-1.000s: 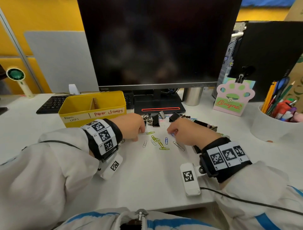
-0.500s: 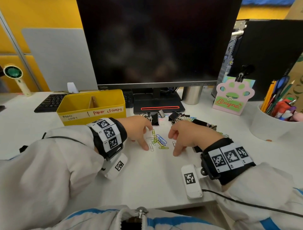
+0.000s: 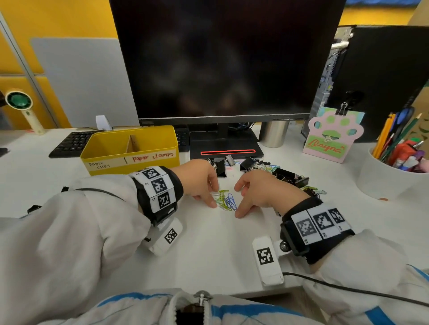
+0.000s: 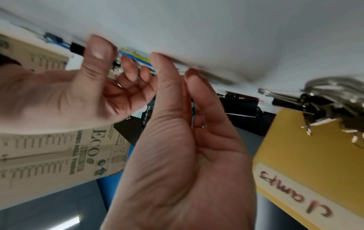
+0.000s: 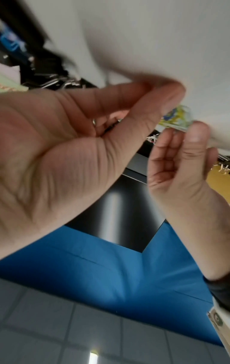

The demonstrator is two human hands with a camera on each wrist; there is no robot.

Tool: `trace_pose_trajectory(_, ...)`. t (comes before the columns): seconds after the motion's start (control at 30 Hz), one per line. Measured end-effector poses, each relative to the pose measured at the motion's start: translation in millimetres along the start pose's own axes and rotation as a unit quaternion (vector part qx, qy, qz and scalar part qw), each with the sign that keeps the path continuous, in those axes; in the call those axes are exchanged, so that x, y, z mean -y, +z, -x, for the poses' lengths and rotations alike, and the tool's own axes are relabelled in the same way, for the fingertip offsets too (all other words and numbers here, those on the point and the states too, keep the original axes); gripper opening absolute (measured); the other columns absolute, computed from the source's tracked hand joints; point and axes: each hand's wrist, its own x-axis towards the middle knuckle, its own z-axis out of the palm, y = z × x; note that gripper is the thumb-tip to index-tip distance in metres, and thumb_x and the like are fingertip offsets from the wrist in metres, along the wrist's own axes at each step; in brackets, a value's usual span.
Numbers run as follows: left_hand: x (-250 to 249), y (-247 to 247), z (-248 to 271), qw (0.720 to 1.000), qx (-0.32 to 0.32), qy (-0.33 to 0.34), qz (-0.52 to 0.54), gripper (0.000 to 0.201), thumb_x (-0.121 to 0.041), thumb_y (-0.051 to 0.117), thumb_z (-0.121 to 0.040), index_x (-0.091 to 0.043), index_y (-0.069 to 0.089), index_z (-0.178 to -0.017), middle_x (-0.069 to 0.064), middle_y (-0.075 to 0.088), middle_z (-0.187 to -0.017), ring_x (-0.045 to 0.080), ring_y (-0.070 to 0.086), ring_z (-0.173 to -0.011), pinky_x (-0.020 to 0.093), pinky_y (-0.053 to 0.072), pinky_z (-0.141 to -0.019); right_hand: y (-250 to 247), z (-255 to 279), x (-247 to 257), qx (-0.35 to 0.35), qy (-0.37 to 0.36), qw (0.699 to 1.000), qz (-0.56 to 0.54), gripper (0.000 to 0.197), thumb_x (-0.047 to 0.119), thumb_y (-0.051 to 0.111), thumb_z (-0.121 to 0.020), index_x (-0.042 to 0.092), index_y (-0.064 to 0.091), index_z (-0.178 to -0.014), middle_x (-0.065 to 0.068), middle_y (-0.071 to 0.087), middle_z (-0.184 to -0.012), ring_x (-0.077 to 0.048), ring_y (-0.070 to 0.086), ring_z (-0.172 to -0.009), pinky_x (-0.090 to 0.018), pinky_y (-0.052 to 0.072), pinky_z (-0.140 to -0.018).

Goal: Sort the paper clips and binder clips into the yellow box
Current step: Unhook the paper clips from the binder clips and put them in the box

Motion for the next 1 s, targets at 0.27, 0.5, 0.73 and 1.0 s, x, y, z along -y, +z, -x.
trace_pose_trajectory(0.27, -11.4, 12.8, -7.7, 0.995, 0.002, -0.026, 0.098, 0.026, -0.016, 0.089, -0.072, -0.011, 0.079, -0.095, 0.007, 0.078, -0.089, 0.013, 0.071, -0.068, 0.022, 0.062, -0.068, 13.7, -5.8, 4.3, -0.006, -0.033, 0.997, -0.074, 0.056, -0.006, 0.089, -0.063, 0.007, 0.072, -0.114, 0.001, 0.058, -0.087, -0.009, 0.06, -0.067, -0.01, 0.047, -0.045)
trace_pose_trajectory(0.5, -5.9, 13.7, -3.3, 0.95, 0.012, -0.124, 0.285, 0.028, 0.005, 0.08, -0.074, 0.001, 0.076, -0.101, 0.014, 0.078, -0.091, 0.02, 0.075, -0.086, 0.035, 0.06, -0.087, 22.8, -17.6, 20.9, -0.04, -0.036, 0.998, 0.019, 0.04, 0.012, 0.089, -0.066, 0.014, 0.075, -0.103, -0.004, 0.074, -0.092, -0.018, 0.072, -0.08, -0.028, 0.061, -0.074)
trace_pose_trajectory(0.73, 0.2, 2.8, 6.8, 0.872, 0.014, -0.184, 0.453, 0.017, -0.001, 0.059, -0.093, 0.001, 0.067, -0.108, 0.017, 0.075, -0.097, 0.024, 0.074, -0.084, 0.031, 0.062, -0.076, 27.0, -23.4, 37.8, -0.026, -0.004, 1.0, 0.015, 0.025, 0.006, 0.077, -0.074, 0.006, 0.075, -0.099, -0.009, 0.078, -0.084, -0.017, 0.077, -0.079, -0.031, 0.062, -0.079)
trace_pose_trajectory(1.0, 6.5, 4.0, 8.5, 0.816, -0.023, -0.22, 0.533, 0.054, -0.044, 0.064, -0.094, -0.002, 0.054, -0.126, 0.018, 0.062, -0.112, 0.027, 0.064, -0.1, 0.036, 0.053, -0.085, 19.9, -32.1, 46.4, -0.037, -0.016, 0.999, 0.031, 0.021, 0.012, 0.069, -0.077, 0.004, 0.076, -0.096, -0.005, 0.079, -0.085, -0.013, 0.074, -0.076, -0.03, 0.06, -0.088)
